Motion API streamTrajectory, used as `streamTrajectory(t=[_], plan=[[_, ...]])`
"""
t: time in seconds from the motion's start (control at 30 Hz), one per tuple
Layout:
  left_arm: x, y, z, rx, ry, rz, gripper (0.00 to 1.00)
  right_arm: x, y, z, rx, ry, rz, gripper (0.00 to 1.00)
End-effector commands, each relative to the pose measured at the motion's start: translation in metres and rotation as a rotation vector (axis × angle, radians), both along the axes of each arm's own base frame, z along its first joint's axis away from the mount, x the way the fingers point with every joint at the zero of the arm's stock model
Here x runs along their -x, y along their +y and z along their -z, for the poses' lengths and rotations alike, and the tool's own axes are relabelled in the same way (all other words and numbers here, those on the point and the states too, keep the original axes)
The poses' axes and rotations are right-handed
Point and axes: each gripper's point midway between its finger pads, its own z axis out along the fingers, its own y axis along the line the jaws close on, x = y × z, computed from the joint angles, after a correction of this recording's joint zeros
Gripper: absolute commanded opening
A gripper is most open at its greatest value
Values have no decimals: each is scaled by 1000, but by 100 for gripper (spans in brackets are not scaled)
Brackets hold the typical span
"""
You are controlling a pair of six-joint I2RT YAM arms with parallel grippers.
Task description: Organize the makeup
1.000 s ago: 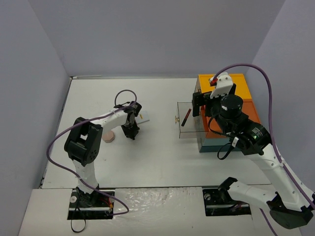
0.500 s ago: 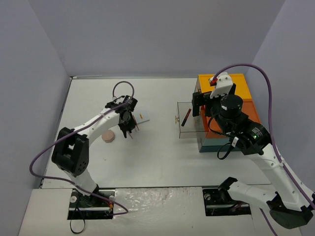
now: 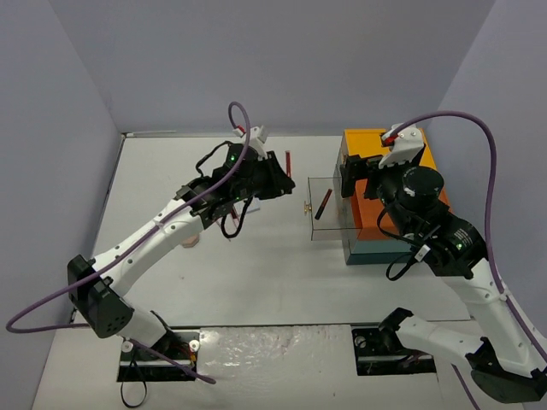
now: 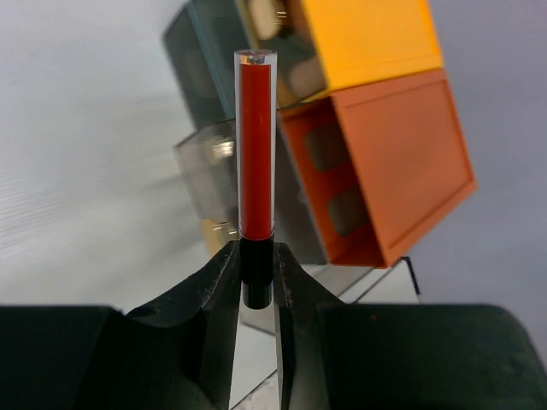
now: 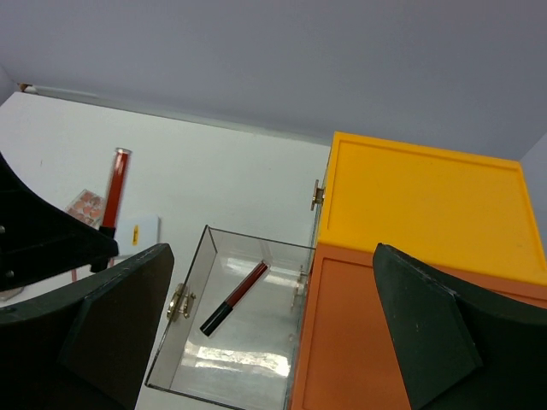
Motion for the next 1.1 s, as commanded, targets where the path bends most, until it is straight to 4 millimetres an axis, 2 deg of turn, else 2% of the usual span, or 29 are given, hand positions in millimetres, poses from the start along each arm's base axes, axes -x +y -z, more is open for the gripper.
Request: streamTrajectory(t=[0.0,0.13,0.3,0.47,0.67,0.73,0.87,0.97,1.07], plan=[[7,-58,-54,184,-83,126,0,2,-10,-45,-62,-131,29,100],[11,-88,-49,176,-59,179,0,5,-11,-47,-73,-136,24,100],[23,-104,-29,155,12,189,6,9,-16,-44,-77,-137,36,100],[34,-111,-25,135,6,207,25,8,-18,-38,-71,-127,49,100],[32,-103,-32,105,-28,194,43,4,-14,-34,-59,-116,45,100],[31,-97,-35,80,-49,186,49,2,-14,-32,-53,-112,46,100],[21,-68,-45,12,-105,94,51,2,-14,-33,-53,-113,50,100],[4,-33,-43,-74,-134,-18,51,2,-16,-33,-49,-114,56,100],[-24,24,-14,-203,-70,-164,51,0,-13,-31,-47,-108,52,100]])
